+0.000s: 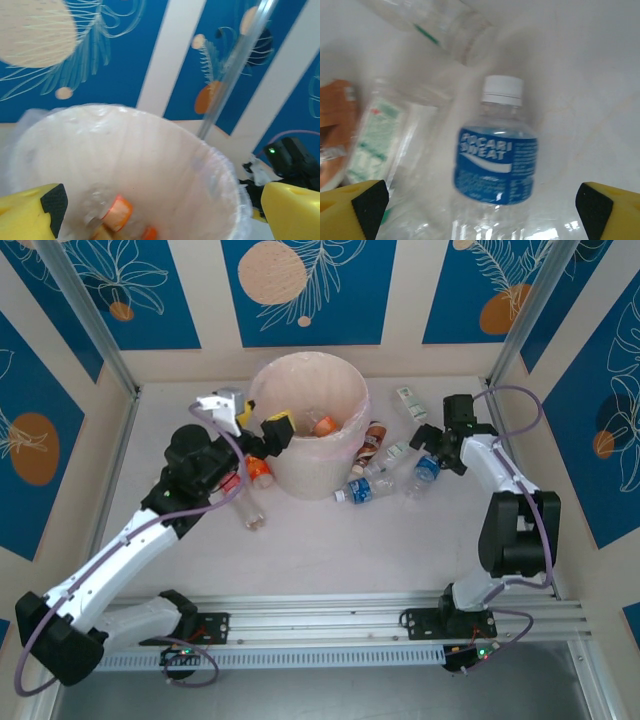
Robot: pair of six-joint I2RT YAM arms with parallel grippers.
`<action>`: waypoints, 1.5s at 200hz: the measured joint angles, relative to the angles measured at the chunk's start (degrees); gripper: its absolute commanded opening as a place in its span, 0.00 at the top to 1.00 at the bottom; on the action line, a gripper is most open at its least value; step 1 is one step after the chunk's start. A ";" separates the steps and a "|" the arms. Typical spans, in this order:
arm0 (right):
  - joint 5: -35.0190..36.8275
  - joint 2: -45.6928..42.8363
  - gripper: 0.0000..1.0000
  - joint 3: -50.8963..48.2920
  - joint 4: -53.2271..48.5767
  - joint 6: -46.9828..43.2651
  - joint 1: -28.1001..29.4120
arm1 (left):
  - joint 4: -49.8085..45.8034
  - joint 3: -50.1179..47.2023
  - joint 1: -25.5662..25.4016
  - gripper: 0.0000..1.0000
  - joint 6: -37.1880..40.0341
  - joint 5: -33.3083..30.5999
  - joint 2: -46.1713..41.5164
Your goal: Put the plastic bottles in the bin
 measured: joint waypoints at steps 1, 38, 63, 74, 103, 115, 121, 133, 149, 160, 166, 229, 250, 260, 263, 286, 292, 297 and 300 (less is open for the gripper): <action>-0.04 0.13 0.04 0.04 -0.11 -0.02 -0.07 | 0.00 0.00 0.00 0.00 0.00 0.00 0.00; -2.49 7.21 0.07 3.78 -4.26 -2.45 -1.07 | -3.26 -6.40 0.44 0.00 -3.82 -15.19 -6.64; -4.15 10.23 0.07 5.01 -5.60 -2.89 -1.03 | -6.01 -9.60 1.77 0.00 -6.71 -21.66 -9.60; -4.48 11.13 0.07 5.01 -5.70 -2.86 -0.96 | -6.67 -10.73 2.34 0.00 -7.78 -23.30 -10.34; -4.63 12.33 0.16 4.90 -5.57 -2.75 -0.96 | -8.59 -11.85 3.80 0.00 -10.03 -25.29 -10.58; -4.70 12.33 0.21 4.74 -5.25 -2.47 -0.96 | -9.01 -11.87 4.24 0.00 -10.80 -25.40 -10.51; -4.74 12.33 0.22 4.57 -4.94 -2.36 -0.96 | -9.07 -11.87 4.48 0.00 -10.99 -25.40 -10.40; -4.96 12.37 0.23 4.09 -4.33 -2.03 -0.96 | -9.11 -11.87 4.94 0.00 -11.67 -25.35 -10.08; -5.29 12.57 0.26 3.69 -3.63 -1.68 -0.96 | -9.16 -11.87 5.60 0.00 -12.50 -24.96 -9.27; -5.33 12.79 0.29 3.37 -3.15 -1.42 -0.96 | -9.25 -11.87 6.08 0.00 -13.14 -24.68 -8.76; -5.35 12.87 0.31 3.04 -2.71 -1.11 -0.96 | -9.33 -11.87 6.29 0.00 -13.42 -24.48 -8.61; -4.44 7.82 0.52 -3.61 3.91 0.68 -0.90 | -10.38 -12.02 8.94 0.00 -15.98 -22.29 -8.35; -3.61 4.28 0.54 -5.73 5.14 0.66 -0.57 | -10.38 -12.55 9.51 0.00 -16.85 -21.64 -8.33; -3.19 1.95 0.55 -6.51 6.03 0.63 -0.37 | -10.38 -12.83 9.68 0.00 -17.03 -21.29 -8.31; -3.02 1.25 0.55 -6.75 6.40 0.63 -0.28 | -10.38 -12.87 9.77 0.00 -17.14 -21.24 -8.28; -2.27 -4.76 0.57 -8.59 9.35 0.13 0.90 | -10.36 -13.00 10.10 0.00 -17.94 -20.52 -8.02; -2.21 -6.56 0.58 -9.09 10.27 -0.07 1.36 | -10.36 -13.00 10.19 0.00 -18.05 -20.24 -7.91; -2.16 -7.80 0.58 -9.44 10.99 -0.44 1.70 | -10.38 -13.00 10.29 0.00 -18.10 -20.20 -7.78; -2.21 -8.72 0.59 -9.66 11.45 -0.50 1.97 | -10.38 -13.00 10.32 0.00 -18.25 -20.15 -7.72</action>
